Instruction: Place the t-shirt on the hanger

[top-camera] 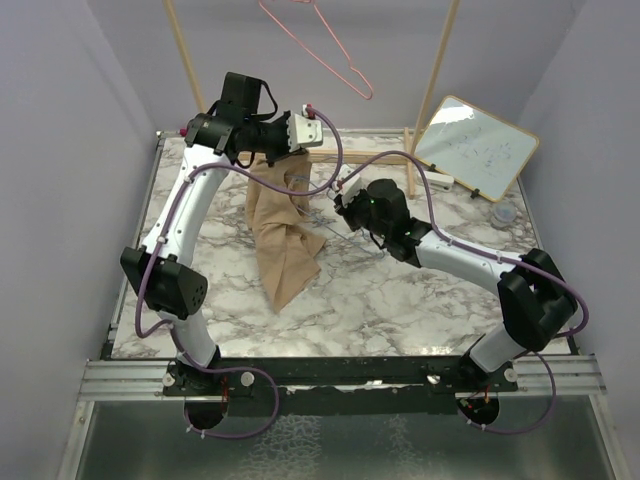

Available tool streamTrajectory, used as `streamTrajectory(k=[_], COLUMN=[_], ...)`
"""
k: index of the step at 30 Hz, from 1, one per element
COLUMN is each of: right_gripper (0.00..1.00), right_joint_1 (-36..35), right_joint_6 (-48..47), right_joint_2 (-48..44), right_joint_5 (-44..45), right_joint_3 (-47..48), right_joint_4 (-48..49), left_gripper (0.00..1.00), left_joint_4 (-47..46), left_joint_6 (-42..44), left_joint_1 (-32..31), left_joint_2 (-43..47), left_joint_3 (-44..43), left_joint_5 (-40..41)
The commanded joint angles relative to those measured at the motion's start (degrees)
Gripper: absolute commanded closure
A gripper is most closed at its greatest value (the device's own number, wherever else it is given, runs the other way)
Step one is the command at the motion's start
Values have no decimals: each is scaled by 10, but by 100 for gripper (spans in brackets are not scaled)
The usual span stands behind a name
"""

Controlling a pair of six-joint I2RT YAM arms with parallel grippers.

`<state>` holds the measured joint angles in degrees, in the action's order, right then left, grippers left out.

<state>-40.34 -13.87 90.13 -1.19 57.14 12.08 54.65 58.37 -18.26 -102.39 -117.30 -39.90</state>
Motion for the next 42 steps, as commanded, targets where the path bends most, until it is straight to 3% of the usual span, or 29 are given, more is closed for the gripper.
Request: streamTrajectory(k=[1, 17, 23, 38, 42], right_gripper=[99, 99, 99, 99, 99], right_joint_1=[-3, -8, -8, -8, -8], right_joint_6=[24, 13, 6, 1, 2], right_joint_2=[9, -28, -50, -69, -69], right_joint_5=[-15, -66, -80, -82, -82], right_joint_3=[10, -18, -34, -45, -44], right_joint_4=[-18, 48, 53, 66, 67], left_gripper=[100, 100, 100, 100, 88], left_joint_4=[-10, -96, -115, -72, -67], left_joint_6=[-44, -69, -67, 48, 67], left_joint_1=[-15, -35, -35, -36, -36], left_joint_2=[47, 106, 91, 95, 94], left_joint_3=[6, 185, 199, 245, 249], left_joint_5=[-52, -35, -29, -34, -33])
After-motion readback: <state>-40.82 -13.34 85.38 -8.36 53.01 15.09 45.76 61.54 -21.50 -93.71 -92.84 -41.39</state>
